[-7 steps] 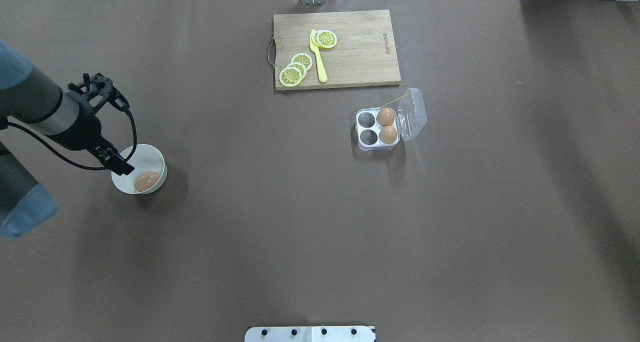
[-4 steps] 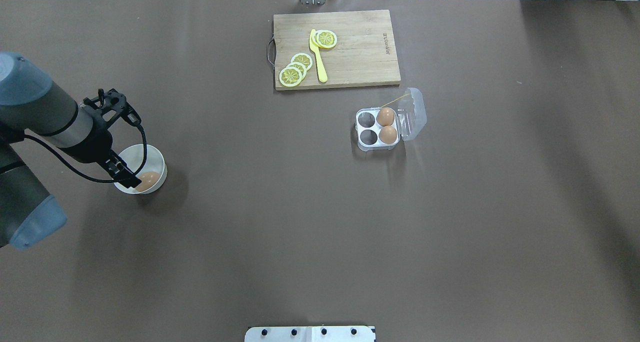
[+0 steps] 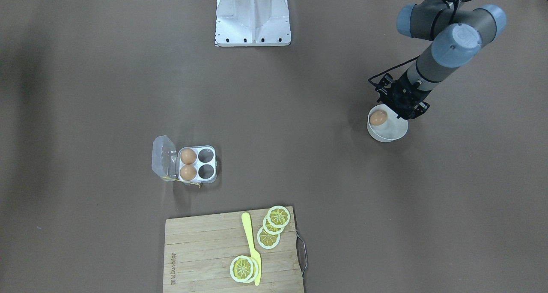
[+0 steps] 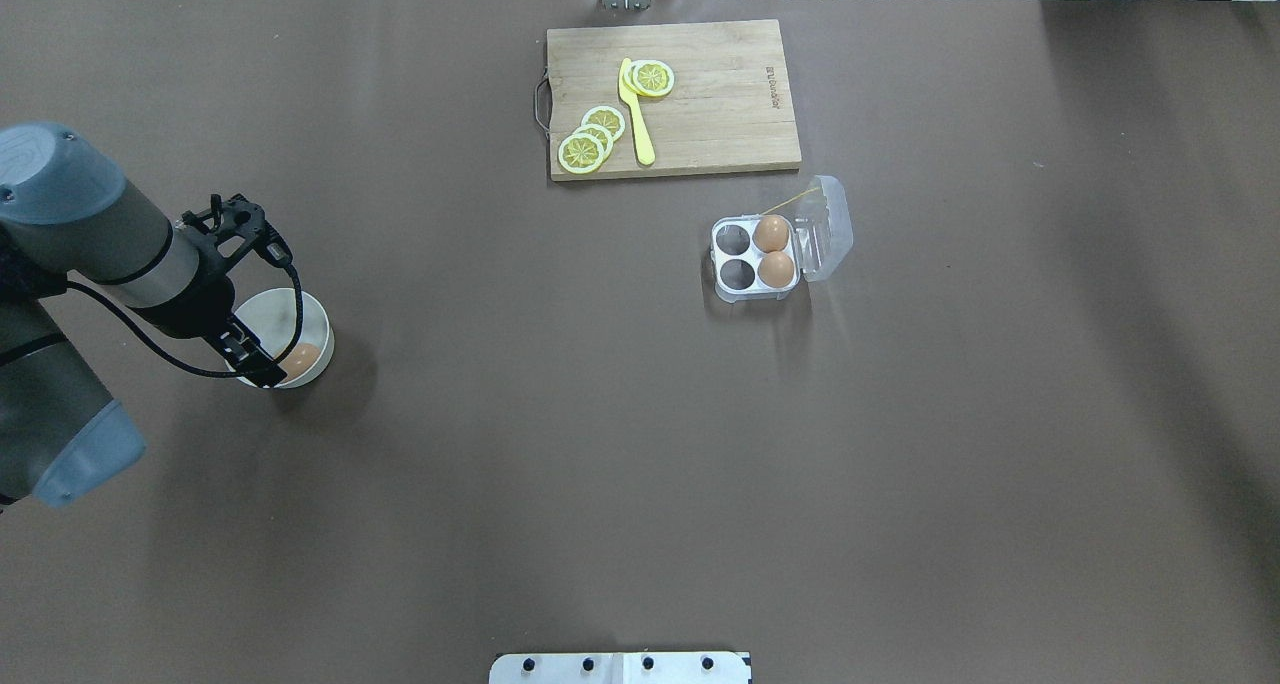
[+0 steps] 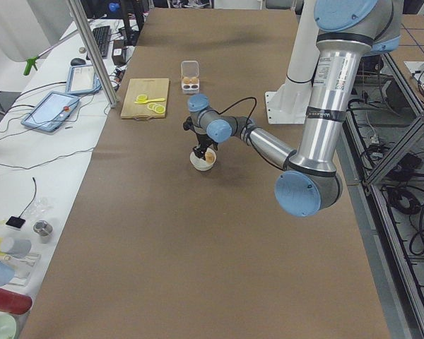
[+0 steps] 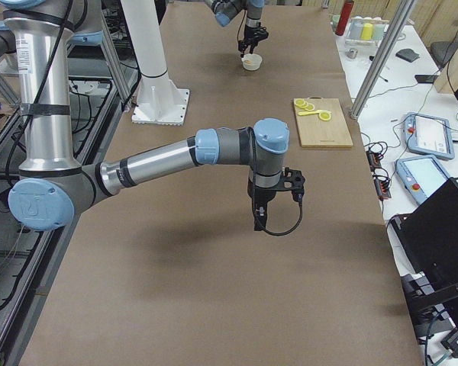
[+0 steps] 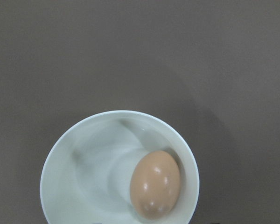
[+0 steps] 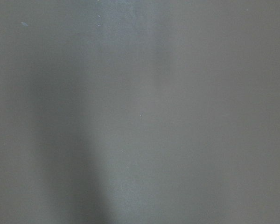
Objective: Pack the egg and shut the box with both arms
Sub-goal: 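Lower the left gripper into the bowl and close on the brown egg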
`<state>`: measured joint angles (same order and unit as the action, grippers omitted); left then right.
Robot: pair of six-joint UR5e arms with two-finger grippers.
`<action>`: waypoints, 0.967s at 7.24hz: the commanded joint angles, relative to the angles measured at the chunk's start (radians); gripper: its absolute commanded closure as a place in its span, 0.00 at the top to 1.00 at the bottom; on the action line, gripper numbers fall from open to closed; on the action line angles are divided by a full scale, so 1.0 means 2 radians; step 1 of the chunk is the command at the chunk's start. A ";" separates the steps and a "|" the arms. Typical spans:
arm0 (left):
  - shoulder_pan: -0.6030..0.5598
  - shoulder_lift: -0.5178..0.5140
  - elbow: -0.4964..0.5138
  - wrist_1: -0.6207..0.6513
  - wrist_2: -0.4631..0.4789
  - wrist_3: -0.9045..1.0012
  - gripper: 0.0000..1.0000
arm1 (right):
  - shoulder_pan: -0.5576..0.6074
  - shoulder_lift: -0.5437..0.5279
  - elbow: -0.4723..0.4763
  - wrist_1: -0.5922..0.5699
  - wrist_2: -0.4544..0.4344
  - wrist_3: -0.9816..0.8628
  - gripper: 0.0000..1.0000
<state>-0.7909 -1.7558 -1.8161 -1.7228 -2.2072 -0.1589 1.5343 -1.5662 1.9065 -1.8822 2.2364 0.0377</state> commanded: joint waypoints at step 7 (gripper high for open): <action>0.000 -0.023 0.023 0.007 0.001 0.007 0.69 | 0.001 0.002 0.001 0.000 0.000 0.000 1.00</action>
<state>-0.7911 -1.8055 -1.7732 -1.7078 -2.2072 -0.1470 1.5355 -1.5635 1.9075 -1.8822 2.2366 0.0376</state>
